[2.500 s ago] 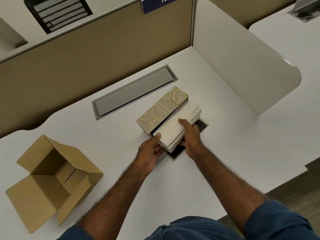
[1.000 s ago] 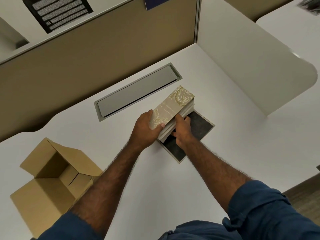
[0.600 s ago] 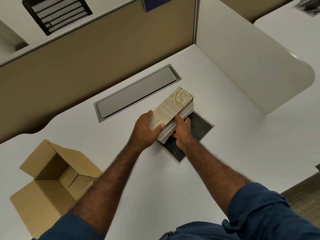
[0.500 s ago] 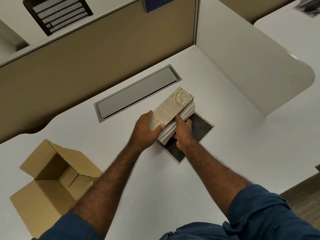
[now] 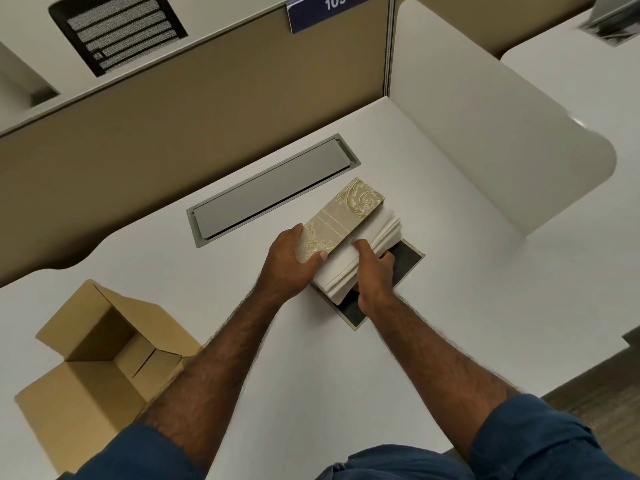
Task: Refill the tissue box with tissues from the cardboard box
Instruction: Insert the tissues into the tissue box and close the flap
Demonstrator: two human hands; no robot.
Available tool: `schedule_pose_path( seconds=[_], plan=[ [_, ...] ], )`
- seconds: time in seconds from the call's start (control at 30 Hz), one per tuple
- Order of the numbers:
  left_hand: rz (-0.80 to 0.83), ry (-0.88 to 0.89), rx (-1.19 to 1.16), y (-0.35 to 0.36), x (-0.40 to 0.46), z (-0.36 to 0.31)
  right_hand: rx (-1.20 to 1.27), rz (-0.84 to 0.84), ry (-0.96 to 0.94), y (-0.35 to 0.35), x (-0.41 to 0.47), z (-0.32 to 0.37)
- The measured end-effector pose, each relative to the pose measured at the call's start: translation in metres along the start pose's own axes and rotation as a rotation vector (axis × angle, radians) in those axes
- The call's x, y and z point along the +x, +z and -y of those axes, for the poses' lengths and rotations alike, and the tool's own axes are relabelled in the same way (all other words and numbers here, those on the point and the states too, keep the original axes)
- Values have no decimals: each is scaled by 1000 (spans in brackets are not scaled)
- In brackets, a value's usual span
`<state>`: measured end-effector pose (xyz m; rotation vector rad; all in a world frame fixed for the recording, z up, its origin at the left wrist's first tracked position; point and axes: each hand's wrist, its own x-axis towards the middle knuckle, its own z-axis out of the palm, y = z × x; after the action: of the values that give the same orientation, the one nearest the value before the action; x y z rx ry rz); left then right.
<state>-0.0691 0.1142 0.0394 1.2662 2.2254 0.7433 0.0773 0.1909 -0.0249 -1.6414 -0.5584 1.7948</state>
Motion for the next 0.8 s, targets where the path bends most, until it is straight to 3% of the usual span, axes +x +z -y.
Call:
schedule_pose_path(
  seconds=[0.53,0.8],
  plan=[
    [-82,73,33,15,-32,-20,96,302,22,-14,6,2],
    [-94,181,158,23,-47,-23,143,364,23,-25,13,-6]
  ],
)
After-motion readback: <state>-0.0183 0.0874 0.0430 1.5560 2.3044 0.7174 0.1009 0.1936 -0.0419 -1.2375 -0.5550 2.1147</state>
